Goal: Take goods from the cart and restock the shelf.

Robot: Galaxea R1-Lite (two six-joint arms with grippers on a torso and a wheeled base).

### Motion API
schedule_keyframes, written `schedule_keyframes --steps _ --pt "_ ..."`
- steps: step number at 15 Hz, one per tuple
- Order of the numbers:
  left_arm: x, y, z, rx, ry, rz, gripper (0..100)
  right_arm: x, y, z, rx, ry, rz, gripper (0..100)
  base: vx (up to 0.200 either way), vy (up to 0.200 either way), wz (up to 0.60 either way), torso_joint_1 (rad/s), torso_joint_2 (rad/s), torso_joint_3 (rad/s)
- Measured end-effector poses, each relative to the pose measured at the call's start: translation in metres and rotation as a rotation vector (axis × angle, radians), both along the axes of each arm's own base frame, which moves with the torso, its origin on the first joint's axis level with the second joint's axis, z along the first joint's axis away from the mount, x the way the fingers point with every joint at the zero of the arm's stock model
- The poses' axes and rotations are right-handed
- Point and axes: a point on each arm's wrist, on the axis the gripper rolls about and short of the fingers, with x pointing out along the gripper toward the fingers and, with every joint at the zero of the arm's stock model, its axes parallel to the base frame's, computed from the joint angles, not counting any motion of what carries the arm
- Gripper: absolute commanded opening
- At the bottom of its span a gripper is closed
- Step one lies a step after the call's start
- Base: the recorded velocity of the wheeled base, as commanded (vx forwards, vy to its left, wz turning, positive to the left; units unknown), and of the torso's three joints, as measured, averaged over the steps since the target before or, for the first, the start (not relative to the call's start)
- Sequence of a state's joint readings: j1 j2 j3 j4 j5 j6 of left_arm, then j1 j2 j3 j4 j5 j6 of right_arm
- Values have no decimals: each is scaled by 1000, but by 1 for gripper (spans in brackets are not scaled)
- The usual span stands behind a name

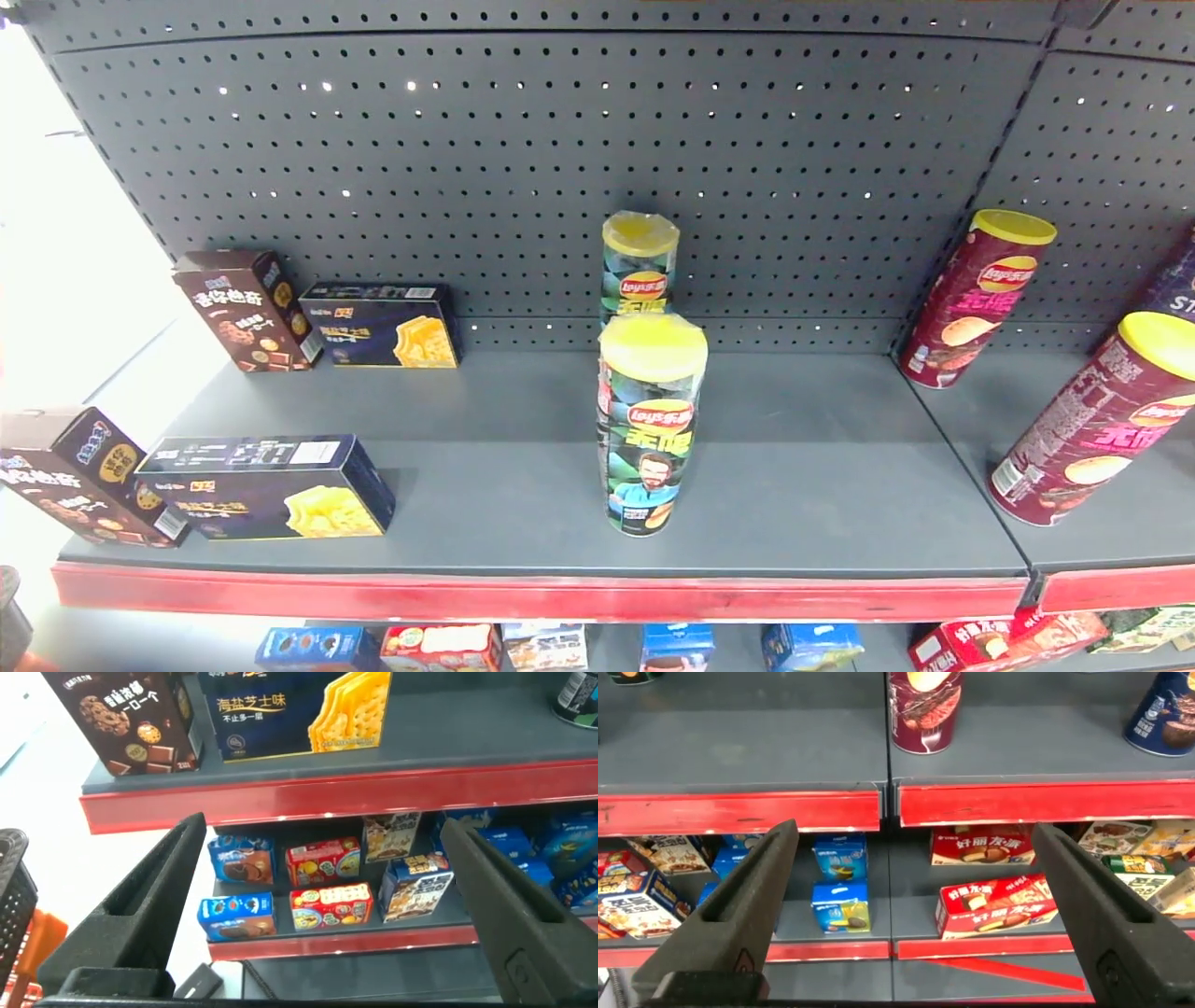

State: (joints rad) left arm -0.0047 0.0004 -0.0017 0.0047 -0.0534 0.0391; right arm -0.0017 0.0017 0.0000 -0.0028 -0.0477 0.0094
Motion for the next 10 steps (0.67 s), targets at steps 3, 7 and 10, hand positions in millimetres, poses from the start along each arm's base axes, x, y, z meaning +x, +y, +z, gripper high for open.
schedule_keyframes --steps 3,7,10 --pt "0 0 0 -1 0 1 100 0 0 0 0 0 0 100 0 0 0 0 0 0" --pt "0 0 0 -2 0 1 100 0 0 0 0 0 0 100 0 0 0 0 0 0" --pt "0 0 0 -2 1 1 100 0 0 0 0 0 0 100 0 0 0 0 0 0"
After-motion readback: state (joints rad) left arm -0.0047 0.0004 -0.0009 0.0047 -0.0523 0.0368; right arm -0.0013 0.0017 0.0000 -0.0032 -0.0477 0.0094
